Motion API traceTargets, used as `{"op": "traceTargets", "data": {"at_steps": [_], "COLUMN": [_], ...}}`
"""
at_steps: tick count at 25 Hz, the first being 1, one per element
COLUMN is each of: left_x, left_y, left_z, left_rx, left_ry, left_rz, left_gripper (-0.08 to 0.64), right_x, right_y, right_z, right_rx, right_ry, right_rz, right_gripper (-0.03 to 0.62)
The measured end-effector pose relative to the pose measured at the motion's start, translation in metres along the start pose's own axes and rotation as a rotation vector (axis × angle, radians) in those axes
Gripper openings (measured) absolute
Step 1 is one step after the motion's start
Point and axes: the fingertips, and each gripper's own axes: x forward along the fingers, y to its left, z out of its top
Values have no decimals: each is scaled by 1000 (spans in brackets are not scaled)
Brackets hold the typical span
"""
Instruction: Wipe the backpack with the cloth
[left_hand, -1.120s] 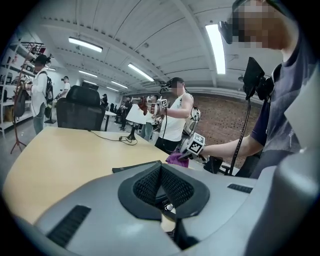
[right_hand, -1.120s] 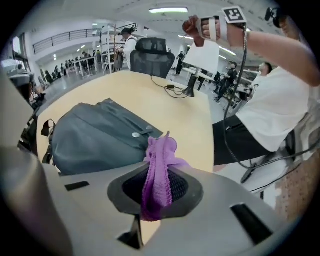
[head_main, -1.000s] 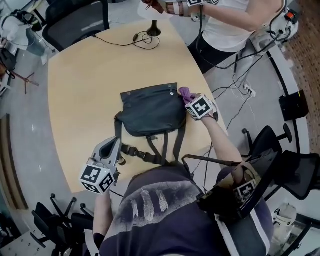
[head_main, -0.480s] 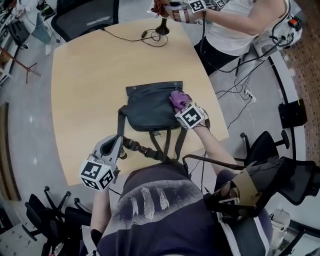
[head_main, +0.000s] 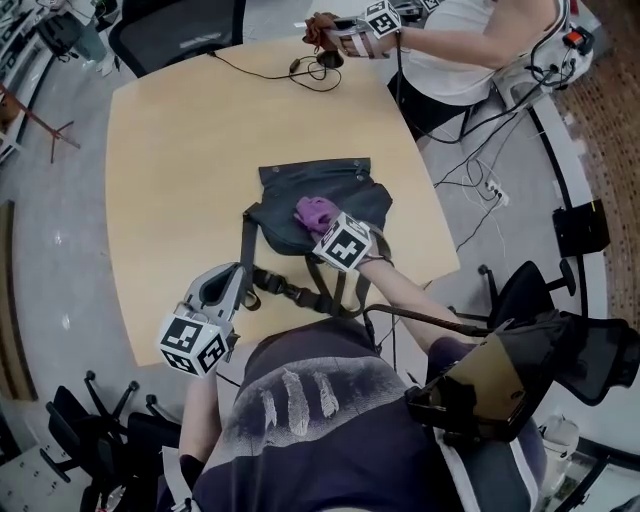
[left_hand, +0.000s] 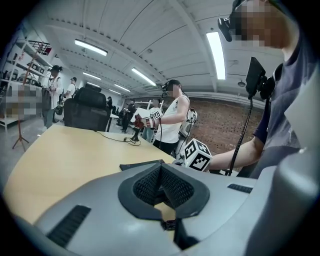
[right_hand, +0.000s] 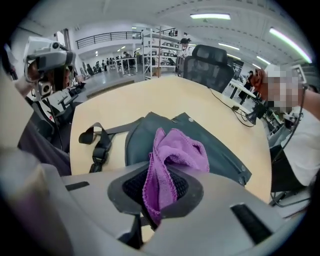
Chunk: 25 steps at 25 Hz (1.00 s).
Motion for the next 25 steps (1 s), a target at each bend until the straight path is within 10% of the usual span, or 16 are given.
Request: {"op": "traceTargets", "data": {"at_steps": [10, 17, 25], "left_x": [-27, -28, -23], "left_y": [22, 18, 0], "left_z": [-10, -2, 7], "left_rx": [-14, 10, 36], "left_ry": [-3, -13, -9], "left_rz": [-16, -56, -97], "left_gripper": [6, 6, 6], "right_x": [22, -37, -120], "right_y": [79, 113, 95], "right_z": [68, 131, 163], "right_rx": [36, 260, 277], "right_ry": [-118, -402, -626], "right_rz": [215, 448, 386], "right_gripper": [32, 31, 32]}}
